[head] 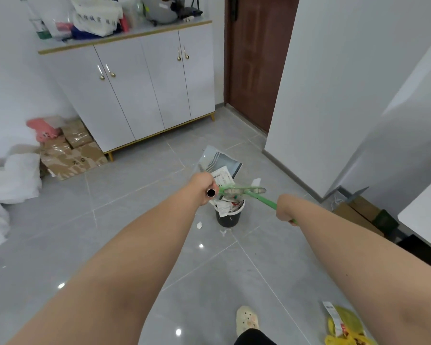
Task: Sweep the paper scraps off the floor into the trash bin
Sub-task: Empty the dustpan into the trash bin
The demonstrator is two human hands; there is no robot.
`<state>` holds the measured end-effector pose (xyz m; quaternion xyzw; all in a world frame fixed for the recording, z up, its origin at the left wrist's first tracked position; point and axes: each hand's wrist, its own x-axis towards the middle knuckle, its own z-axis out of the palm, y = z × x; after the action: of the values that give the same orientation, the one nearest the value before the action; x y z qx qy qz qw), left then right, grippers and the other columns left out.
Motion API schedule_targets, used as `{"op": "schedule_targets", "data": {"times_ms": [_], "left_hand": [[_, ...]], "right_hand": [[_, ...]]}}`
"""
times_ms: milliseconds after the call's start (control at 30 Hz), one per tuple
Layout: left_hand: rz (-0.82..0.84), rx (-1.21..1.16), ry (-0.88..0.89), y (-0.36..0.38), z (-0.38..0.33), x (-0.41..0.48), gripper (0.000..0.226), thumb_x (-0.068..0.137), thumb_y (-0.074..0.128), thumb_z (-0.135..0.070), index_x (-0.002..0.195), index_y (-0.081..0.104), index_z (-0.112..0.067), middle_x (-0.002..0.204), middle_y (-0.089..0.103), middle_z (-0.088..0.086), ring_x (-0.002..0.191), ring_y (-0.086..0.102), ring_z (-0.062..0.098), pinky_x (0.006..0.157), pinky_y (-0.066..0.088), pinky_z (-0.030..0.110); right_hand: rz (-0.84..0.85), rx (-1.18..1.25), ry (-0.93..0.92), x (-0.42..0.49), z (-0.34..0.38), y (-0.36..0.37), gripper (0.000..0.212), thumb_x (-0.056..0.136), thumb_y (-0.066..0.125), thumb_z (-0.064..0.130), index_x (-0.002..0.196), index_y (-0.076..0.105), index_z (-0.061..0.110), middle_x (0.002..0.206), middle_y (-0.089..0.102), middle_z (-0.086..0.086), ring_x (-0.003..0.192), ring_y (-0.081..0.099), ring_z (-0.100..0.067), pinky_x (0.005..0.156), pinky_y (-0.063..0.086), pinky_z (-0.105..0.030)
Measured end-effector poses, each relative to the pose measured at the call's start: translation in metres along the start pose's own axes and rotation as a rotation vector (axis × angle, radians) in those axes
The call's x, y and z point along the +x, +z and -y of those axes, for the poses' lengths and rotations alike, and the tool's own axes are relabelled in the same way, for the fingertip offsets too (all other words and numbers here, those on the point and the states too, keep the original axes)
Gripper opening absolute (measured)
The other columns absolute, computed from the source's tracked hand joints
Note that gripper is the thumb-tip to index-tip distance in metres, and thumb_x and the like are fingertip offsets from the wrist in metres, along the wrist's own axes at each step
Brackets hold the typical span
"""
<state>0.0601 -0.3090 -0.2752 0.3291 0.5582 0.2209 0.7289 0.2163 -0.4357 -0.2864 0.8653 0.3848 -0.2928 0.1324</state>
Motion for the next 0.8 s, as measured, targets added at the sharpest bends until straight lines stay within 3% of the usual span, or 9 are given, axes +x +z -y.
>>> {"op": "schedule_targets", "data": {"times_ms": [67, 133, 300, 433, 533, 633, 667, 733, 800], "left_hand": [[-0.006, 0.047, 0.009, 0.005, 0.003, 0.005, 0.027, 0.096, 0.024, 0.008, 0.078, 0.039, -0.004, 0.099, 0.055, 0.015, 0.019, 0.029, 0.004, 0.029, 0.026, 0.007], [-0.006, 0.066, 0.009, 0.008, 0.006, 0.011, 0.027, 0.096, 0.024, 0.009, 0.077, 0.039, -0.004, 0.119, 0.053, 0.016, 0.019, 0.029, 0.004, 0.030, 0.027, 0.007], [0.001, 0.094, 0.030, 0.010, 0.011, 0.029, 0.028, 0.093, 0.027, 0.013, 0.072, 0.036, -0.004, 0.068, 0.038, 0.009, 0.025, 0.031, 0.005, 0.030, 0.027, 0.009], [-0.010, 0.178, 0.035, 0.012, 0.009, 0.042, 0.025, 0.093, 0.031, 0.012, 0.074, 0.038, -0.003, 0.066, 0.038, 0.008, 0.041, 0.032, 0.010, 0.031, 0.027, 0.008], [-0.012, 0.227, 0.041, 0.012, 0.001, 0.045, 0.018, 0.092, 0.033, 0.010, 0.081, 0.042, 0.000, 0.067, 0.038, 0.008, 0.029, 0.036, 0.009, 0.030, 0.027, 0.008], [-0.023, 0.277, 0.048, 0.012, -0.004, 0.048, 0.022, 0.090, 0.032, 0.013, 0.076, 0.042, -0.001, 0.065, 0.038, 0.008, 0.020, 0.033, 0.006, 0.031, 0.029, 0.008], [-0.024, 0.287, 0.049, 0.012, -0.005, 0.049, 0.021, 0.089, 0.032, 0.014, 0.076, 0.042, 0.000, 0.064, 0.039, 0.008, 0.020, 0.033, 0.006, 0.031, 0.030, 0.008], [-0.031, 0.300, 0.051, 0.011, -0.005, 0.051, 0.019, 0.087, 0.034, 0.014, 0.077, 0.043, 0.000, 0.062, 0.040, 0.009, 0.021, 0.034, 0.008, 0.032, 0.030, 0.010], [-0.036, 0.304, 0.062, 0.010, -0.005, 0.052, 0.022, 0.087, 0.034, 0.014, 0.073, 0.044, 0.000, 0.055, 0.042, 0.009, 0.021, 0.034, 0.009, 0.033, 0.030, 0.011]], "right_hand": [[-0.001, -0.007, 0.018, 0.006, -0.004, 0.007, 0.008, 0.094, 0.042, 0.004, 0.101, 0.046, 0.005, 0.073, 0.043, -0.009, 0.058, 0.043, -0.020, 0.048, 0.034, -0.023], [0.025, -0.011, 0.031, 0.012, -0.004, 0.013, 0.008, 0.095, 0.042, 0.004, 0.102, 0.044, 0.005, 0.077, 0.044, -0.010, 0.056, 0.038, -0.018, 0.048, 0.034, -0.024], [0.075, 0.028, 0.047, 0.029, 0.001, 0.029, 0.037, 0.095, 0.042, 0.004, 0.131, 0.046, -0.002, 0.085, 0.044, -0.011, 0.079, 0.044, -0.027, 0.044, 0.027, -0.023], [0.082, 0.049, 0.058, 0.036, 0.004, 0.031, 0.036, 0.095, 0.042, 0.005, 0.131, 0.047, -0.001, 0.069, 0.036, -0.007, 0.055, 0.037, -0.018, 0.043, 0.027, -0.022], [0.092, 0.031, 0.047, 0.039, 0.003, 0.028, 0.041, 0.097, 0.040, 0.005, 0.137, 0.041, 0.000, 0.067, 0.026, -0.005, 0.053, 0.025, -0.015, 0.045, 0.023, -0.023], [0.101, 0.045, 0.045, 0.039, 0.001, 0.027, 0.042, 0.097, 0.038, 0.004, 0.140, 0.037, 0.001, 0.075, 0.035, -0.009, 0.054, 0.029, -0.015, 0.046, 0.023, -0.023], [0.096, 0.064, 0.043, 0.038, 0.000, 0.028, 0.042, 0.097, 0.037, 0.004, 0.139, 0.037, 0.002, 0.079, 0.040, -0.009, 0.058, 0.038, -0.015, 0.047, 0.025, -0.022], [0.082, 0.073, 0.037, 0.040, -0.001, 0.031, 0.041, 0.096, 0.038, 0.003, 0.138, 0.038, 0.003, 0.099, 0.053, -0.011, 0.090, 0.059, -0.022, 0.054, 0.035, -0.024], [0.073, 0.088, 0.064, 0.044, -0.001, 0.035, 0.039, 0.095, 0.040, 0.005, 0.134, 0.043, 0.002, 0.093, 0.051, -0.009, 0.098, 0.059, -0.026, 0.070, 0.039, -0.025]]}}
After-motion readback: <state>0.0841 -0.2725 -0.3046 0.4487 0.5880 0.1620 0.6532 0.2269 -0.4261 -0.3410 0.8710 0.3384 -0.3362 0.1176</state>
